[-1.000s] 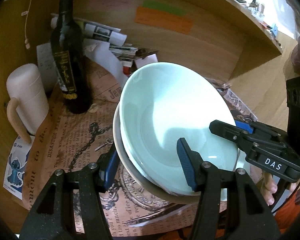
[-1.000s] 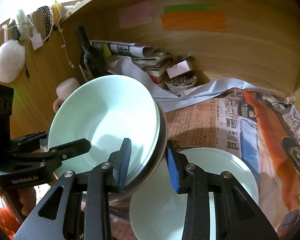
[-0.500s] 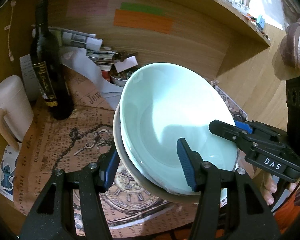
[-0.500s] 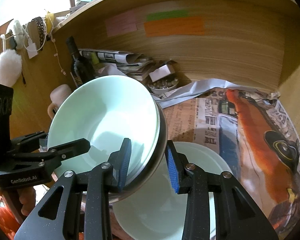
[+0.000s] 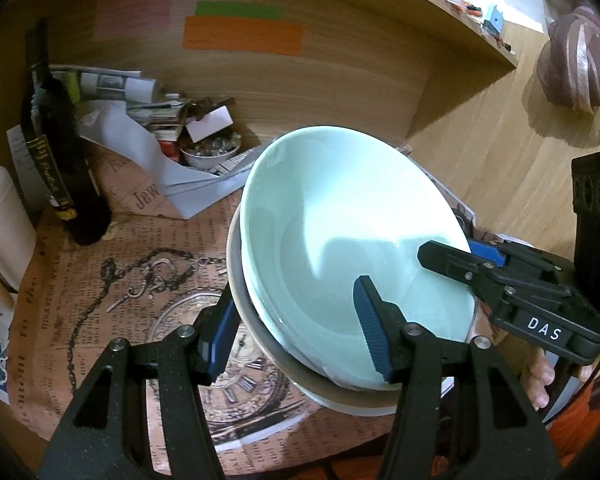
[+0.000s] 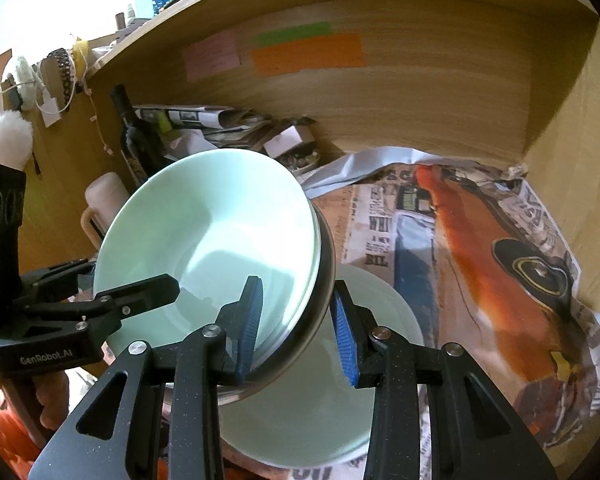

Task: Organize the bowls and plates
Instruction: 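Carry the bowl stack with both grippers over the mint green plate stack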

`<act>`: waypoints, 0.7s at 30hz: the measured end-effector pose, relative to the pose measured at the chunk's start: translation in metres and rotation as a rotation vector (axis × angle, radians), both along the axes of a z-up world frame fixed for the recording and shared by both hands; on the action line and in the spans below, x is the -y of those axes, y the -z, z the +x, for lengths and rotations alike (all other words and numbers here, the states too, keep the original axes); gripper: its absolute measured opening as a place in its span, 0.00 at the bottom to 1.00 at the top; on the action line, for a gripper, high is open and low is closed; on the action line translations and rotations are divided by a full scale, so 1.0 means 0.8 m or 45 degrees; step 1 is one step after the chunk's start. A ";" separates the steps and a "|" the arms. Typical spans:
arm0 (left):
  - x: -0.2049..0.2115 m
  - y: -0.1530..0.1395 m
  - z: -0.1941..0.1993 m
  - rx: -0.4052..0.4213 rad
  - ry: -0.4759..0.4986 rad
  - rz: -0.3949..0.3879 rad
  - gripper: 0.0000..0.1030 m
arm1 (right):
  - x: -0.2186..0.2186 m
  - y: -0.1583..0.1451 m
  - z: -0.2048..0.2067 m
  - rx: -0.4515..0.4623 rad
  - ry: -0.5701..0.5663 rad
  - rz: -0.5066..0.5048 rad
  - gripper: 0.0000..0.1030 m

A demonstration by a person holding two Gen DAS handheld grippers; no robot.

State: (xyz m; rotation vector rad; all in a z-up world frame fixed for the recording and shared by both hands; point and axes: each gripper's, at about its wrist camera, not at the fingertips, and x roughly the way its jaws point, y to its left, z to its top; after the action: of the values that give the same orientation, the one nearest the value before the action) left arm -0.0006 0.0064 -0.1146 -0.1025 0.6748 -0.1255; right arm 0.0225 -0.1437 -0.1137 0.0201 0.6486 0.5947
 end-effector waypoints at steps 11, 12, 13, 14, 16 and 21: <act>0.027 0.021 0.009 -0.057 0.025 -0.004 0.55 | 0.027 0.017 -0.001 -0.049 0.029 -0.003 0.31; 0.028 0.023 0.010 -0.061 0.025 -0.003 0.55 | 0.027 0.018 -0.001 -0.053 0.031 -0.002 0.31; 0.030 0.024 0.011 -0.067 0.026 -0.003 0.55 | 0.029 0.020 -0.001 -0.059 0.033 0.000 0.31; 0.031 0.026 0.013 -0.073 0.027 -0.006 0.55 | 0.030 0.021 0.000 -0.063 0.034 0.000 0.31; 0.033 0.029 0.015 -0.083 0.030 -0.011 0.55 | 0.033 0.024 0.002 -0.070 0.035 0.001 0.31; 0.042 0.038 0.022 -0.111 0.039 -0.022 0.55 | 0.040 0.032 0.008 -0.088 0.051 -0.012 0.31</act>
State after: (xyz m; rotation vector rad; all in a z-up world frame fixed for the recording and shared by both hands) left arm 0.0172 -0.0273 -0.1453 -0.1146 0.7627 -0.1566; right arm 0.0291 -0.1756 -0.1394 0.0448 0.7166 0.5544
